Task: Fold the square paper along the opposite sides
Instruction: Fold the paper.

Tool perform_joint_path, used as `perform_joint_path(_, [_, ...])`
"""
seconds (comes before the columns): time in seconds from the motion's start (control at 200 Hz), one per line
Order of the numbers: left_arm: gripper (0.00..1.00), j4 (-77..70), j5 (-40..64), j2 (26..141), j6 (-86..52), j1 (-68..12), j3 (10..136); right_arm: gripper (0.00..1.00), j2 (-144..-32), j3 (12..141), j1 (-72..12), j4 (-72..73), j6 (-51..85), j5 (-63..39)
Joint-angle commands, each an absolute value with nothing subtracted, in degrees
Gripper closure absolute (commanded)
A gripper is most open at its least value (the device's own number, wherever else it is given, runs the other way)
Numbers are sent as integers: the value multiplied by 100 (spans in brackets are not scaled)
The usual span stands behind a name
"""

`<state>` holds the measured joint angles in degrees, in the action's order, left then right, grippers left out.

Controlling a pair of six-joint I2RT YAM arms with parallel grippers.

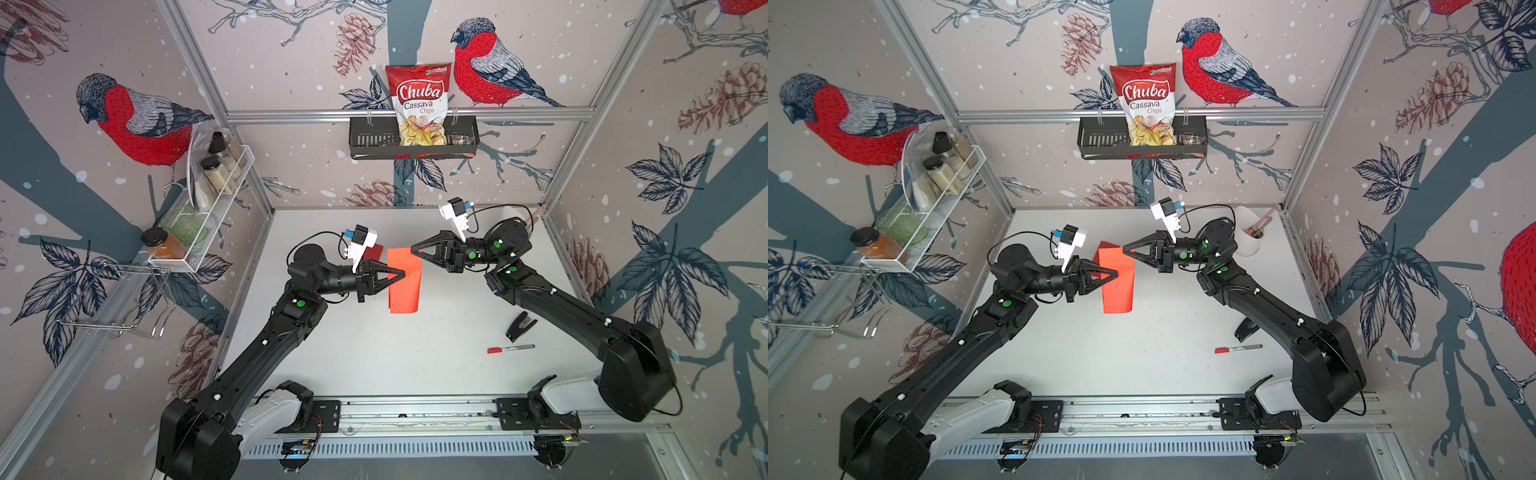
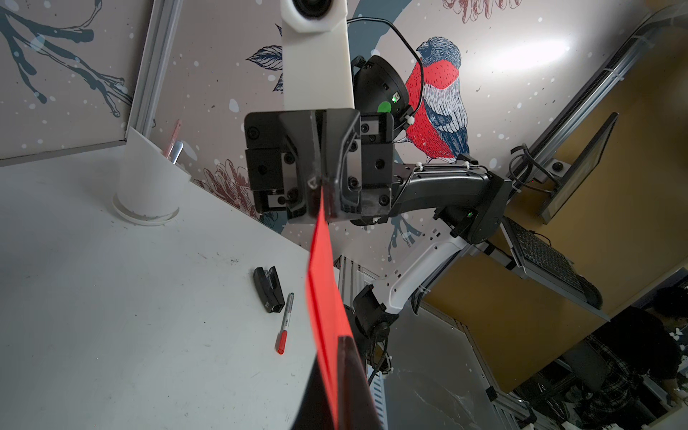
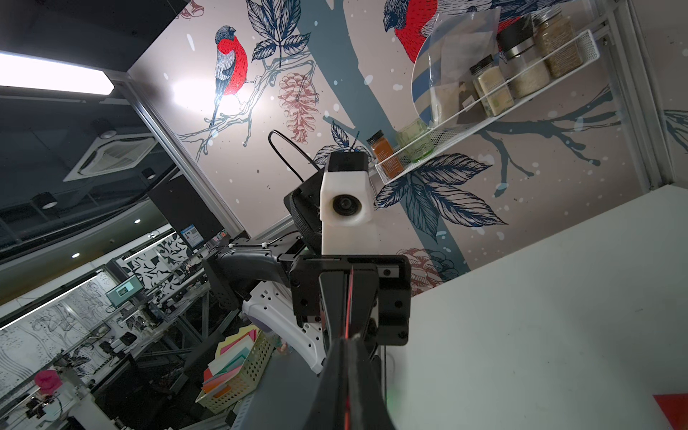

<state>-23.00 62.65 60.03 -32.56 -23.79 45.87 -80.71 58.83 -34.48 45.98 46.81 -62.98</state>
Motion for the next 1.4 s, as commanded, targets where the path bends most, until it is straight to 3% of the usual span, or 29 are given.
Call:
perform_joint_path(0.0, [100, -2370, 6205, 5999, -3159, -2382, 4656, 65, -7981, 5850, -3429, 4665, 4641, -6290])
perform_joint_path(0.04, [100, -2378, 6186, 6004, -3170, -2382, 4678, 42, -7948, 5829, -3436, 4565, 4561, -6268])
perform_joint_path(0.115, [100, -2387, 6086, 6017, -3204, -2370, 4735, 21, -7848, 5680, -3473, 4409, 4336, -6221])
perform_joint_path(0.205, [100, -2519, 6021, 6012, -3319, -2335, 4788, 7, -7693, 5340, -3622, 4207, 3921, -5975])
perform_joint_path(0.305, [100, -2597, 6012, 6083, -3417, -2300, 4868, 4, -7642, 5054, -3829, 4188, 3736, -5879])
perform_joint_path(0.39, [100, -2586, 6053, 6160, -3424, -2285, 4915, 17, -7657, 4957, -3933, 4226, 3753, -5929])
perform_joint_path(0.64, [100, -2611, 6089, 6275, -3445, -2219, 4903, 85, -7485, 4767, -3913, 4198, 3779, -6012])
perform_joint_path(0.7, [100, -2604, 6099, 6297, -3444, -2207, 4904, 94, -7458, 4731, -3904, 4145, 3754, -6012])
perform_joint_path(0.81, [100, -2633, 6117, 6334, -3463, -2202, 4922, 92, -7427, 4694, -3893, 4092, 3753, -6012])
perform_joint_path(0.85, [100, -2667, 6130, 6351, -3484, -2200, 4927, 82, -7422, 4686, -3893, 4087, 3760, -6032])
perform_joint_path(0.88, [100, -2687, 6135, 6360, -3504, -2198, 4923, 64, -7426, 4664, -3895, 4079, 3762, -6038])
perform_joint_path(0.925, [100, -2722, 6143, 6377, -3532, -2203, 4922, 49, -7426, 4620, -3900, 4078, 3762, -6055])
perform_joint_path(1.021, [100, -2795, 6159, 6376, -3586, -2199, 4916, 30, -7427, 4475, -3896, 4125, 3777, -6064])
perform_joint_path(1.081, [100, -2786, 6166, 6385, -3586, -2191, 4923, 27, -7423, 4385, -3895, 4181, 3795, -6090])
perform_joint_path(1.191, [100, -2768, 6179, 6399, -3585, -2187, 4922, 47, -7392, 4231, -3901, 4348, 3883, -6115])
perform_joint_path(1.396, [100, -2742, 6185, 6458, -3568, -2174, 4904, 93, -7263, 4032, -3889, 4397, 3911, -6094])
